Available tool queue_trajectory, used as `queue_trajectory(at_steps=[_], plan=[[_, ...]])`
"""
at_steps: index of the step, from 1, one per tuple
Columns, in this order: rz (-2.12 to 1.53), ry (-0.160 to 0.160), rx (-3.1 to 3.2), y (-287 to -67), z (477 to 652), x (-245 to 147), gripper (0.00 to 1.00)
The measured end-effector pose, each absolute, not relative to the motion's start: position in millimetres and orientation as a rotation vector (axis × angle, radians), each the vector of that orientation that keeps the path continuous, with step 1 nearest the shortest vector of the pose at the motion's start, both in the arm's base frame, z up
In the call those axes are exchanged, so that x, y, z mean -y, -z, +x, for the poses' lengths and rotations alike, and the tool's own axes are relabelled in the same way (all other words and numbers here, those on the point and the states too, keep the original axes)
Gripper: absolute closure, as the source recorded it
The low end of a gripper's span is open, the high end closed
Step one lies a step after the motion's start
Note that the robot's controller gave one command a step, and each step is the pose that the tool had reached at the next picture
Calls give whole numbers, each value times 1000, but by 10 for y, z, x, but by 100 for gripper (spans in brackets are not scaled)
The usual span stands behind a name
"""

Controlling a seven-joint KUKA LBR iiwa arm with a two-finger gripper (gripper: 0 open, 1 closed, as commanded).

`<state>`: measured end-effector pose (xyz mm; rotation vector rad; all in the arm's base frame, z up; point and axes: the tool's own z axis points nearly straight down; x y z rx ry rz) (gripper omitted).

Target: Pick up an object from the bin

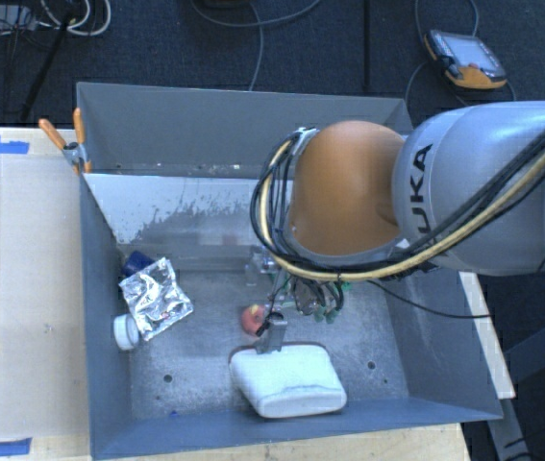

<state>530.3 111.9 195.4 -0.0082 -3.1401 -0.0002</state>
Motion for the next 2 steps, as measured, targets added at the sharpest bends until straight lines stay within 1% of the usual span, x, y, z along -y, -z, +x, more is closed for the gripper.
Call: queue_trajectory(at_steps=[1, 2], plan=[[847, 0, 3026, -1079, 5198, -646, 0], [1568, 3, 2726, -696, 5828, -502, 0]])
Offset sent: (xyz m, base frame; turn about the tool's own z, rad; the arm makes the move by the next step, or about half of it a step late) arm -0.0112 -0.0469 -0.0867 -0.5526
